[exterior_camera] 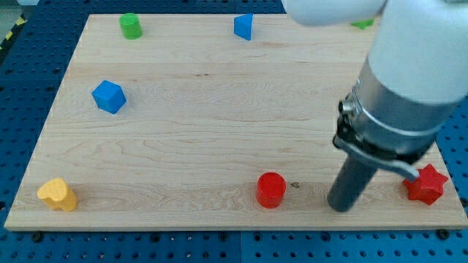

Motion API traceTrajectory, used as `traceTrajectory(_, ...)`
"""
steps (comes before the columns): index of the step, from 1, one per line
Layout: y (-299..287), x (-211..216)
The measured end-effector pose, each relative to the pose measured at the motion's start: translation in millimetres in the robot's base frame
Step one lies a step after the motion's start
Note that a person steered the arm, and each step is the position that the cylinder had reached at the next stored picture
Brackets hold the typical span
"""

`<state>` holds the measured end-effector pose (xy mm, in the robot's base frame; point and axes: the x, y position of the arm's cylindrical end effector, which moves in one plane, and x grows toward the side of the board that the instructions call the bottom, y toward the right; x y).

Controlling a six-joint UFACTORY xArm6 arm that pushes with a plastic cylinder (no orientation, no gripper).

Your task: Slightly move the red circle

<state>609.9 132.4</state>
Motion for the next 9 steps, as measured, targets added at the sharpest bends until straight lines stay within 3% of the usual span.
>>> traceTrajectory(6, -37, 9)
traceTrajectory(9, -119, 9)
